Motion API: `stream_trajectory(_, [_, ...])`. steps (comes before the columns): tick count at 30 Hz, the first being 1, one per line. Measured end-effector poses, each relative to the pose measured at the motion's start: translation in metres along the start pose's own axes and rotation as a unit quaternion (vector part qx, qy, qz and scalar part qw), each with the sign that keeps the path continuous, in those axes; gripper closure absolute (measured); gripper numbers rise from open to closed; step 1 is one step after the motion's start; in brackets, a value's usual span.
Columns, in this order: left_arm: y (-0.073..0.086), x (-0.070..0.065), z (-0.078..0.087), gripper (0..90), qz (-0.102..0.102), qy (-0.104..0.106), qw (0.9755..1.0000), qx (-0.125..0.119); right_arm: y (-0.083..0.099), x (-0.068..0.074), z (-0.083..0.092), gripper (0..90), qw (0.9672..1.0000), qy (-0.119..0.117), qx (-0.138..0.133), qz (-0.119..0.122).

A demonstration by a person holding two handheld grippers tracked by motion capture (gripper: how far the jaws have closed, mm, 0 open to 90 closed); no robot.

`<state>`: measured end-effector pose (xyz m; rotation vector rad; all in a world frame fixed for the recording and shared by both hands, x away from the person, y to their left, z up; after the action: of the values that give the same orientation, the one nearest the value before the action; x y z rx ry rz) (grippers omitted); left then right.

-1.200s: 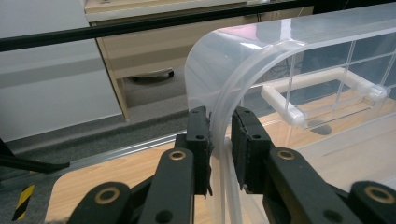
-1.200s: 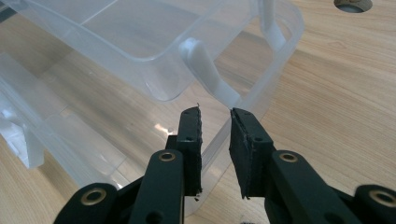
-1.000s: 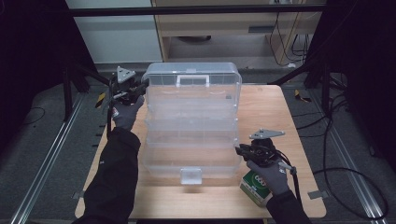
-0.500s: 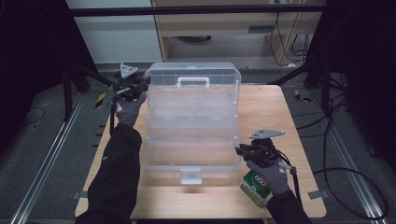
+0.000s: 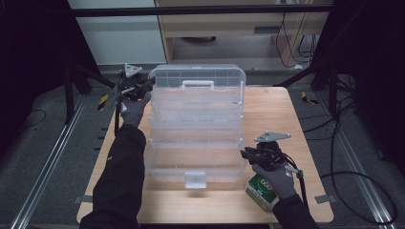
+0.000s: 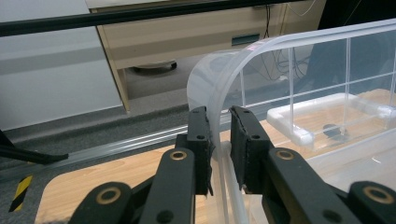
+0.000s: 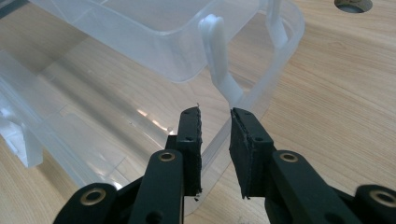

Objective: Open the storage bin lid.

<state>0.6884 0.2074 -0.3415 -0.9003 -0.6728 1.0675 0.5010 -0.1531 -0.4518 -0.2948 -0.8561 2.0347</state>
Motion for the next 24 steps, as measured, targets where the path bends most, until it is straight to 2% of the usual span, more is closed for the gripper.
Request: stream_trajectory(24, [-0.002,0.004,-0.023,76.9,0.002,-0.010,0.9997,0.022,0.000,-0.001,0.000,73.8,1.0000,0.000,0.001,0.003])
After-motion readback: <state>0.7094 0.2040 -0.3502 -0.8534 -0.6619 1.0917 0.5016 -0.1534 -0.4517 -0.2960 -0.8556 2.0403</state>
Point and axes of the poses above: each handheld gripper's, and its own axes: z roughly backward along the jaws, y roughly out of its underside, x roughly to its left, the point moved 6 cm from there along -z, roughly forward along the jaws, and after that the axes turned 8 degrees about x, right-handed, at the moved point
